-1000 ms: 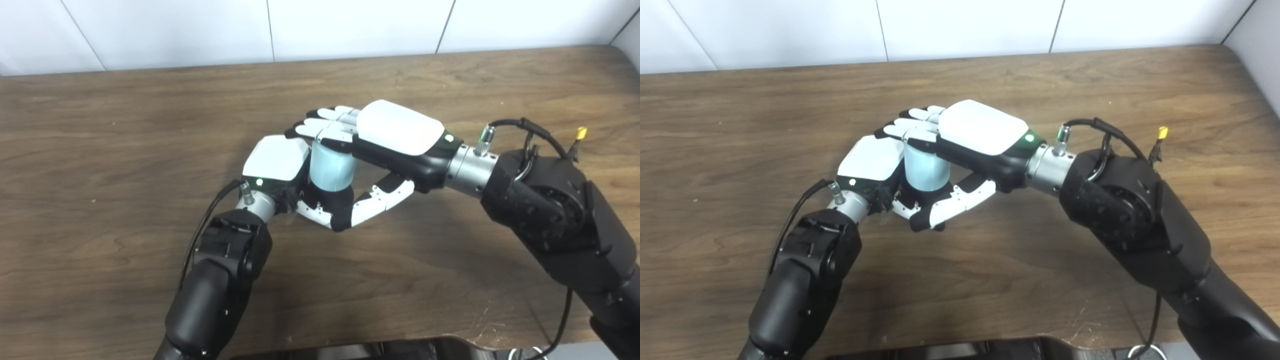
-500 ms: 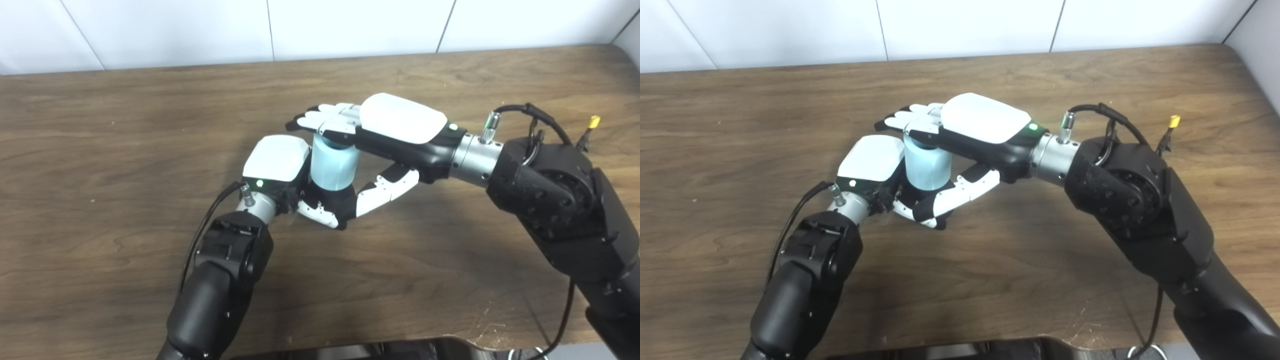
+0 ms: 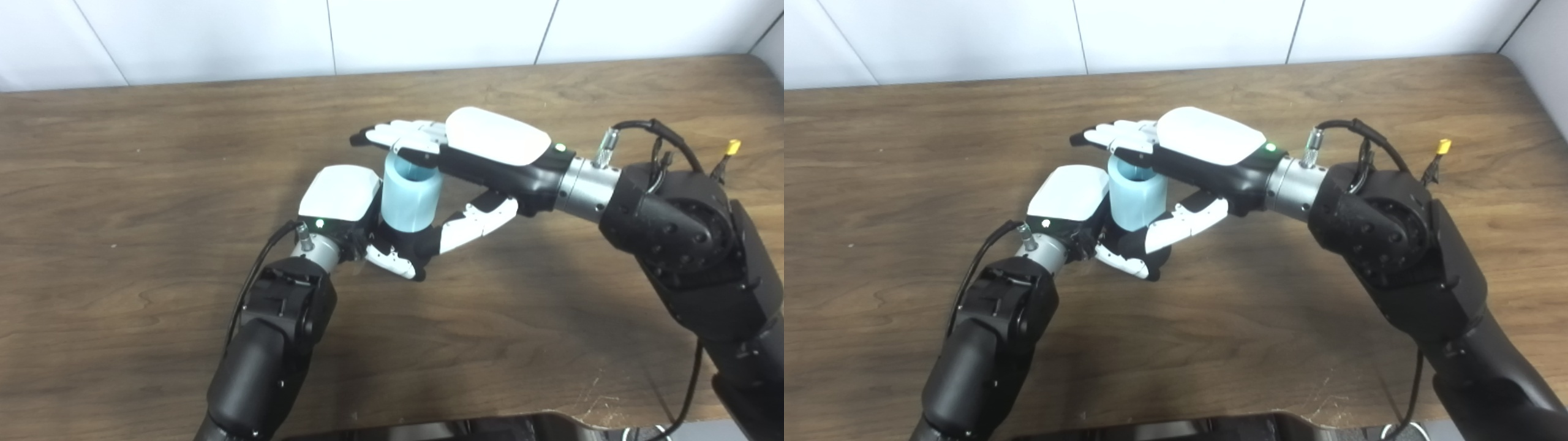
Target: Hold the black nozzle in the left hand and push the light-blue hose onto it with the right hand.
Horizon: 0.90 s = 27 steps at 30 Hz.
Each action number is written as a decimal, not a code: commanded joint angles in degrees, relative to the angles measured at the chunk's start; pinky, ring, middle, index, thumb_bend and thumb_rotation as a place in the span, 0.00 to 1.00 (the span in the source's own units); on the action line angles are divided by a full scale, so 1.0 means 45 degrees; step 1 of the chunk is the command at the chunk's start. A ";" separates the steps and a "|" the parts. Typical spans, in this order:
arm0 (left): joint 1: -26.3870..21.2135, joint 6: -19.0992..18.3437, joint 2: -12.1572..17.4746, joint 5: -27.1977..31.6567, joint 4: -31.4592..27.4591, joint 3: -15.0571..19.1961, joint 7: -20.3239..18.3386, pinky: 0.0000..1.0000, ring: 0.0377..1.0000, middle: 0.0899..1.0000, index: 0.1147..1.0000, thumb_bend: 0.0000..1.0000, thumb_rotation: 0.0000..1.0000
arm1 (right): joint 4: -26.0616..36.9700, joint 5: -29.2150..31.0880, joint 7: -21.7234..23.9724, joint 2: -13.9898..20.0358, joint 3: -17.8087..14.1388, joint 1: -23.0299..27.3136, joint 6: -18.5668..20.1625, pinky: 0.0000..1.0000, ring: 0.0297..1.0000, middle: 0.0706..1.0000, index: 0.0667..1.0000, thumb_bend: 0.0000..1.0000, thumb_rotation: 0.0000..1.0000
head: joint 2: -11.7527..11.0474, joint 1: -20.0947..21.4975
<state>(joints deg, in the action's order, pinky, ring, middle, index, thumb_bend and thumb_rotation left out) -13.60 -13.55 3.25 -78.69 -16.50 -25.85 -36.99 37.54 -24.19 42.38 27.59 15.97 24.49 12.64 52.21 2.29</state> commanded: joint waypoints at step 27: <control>-0.0308 0.0141 -0.0132 0.0144 0.0011 0.0064 0.0038 0.37 0.45 0.45 0.41 0.52 0.00 | 0.0882 -0.0863 -0.0615 0.0853 -0.0959 -0.1314 -0.1662 0.95 0.96 0.95 0.88 0.65 1.00 | -0.0036 0.0042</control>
<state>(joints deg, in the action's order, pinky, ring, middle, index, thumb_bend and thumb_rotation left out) -13.61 -13.22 3.25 -78.47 -16.46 -25.56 -36.99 40.32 -28.21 41.66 30.98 12.57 18.17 7.10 52.03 2.46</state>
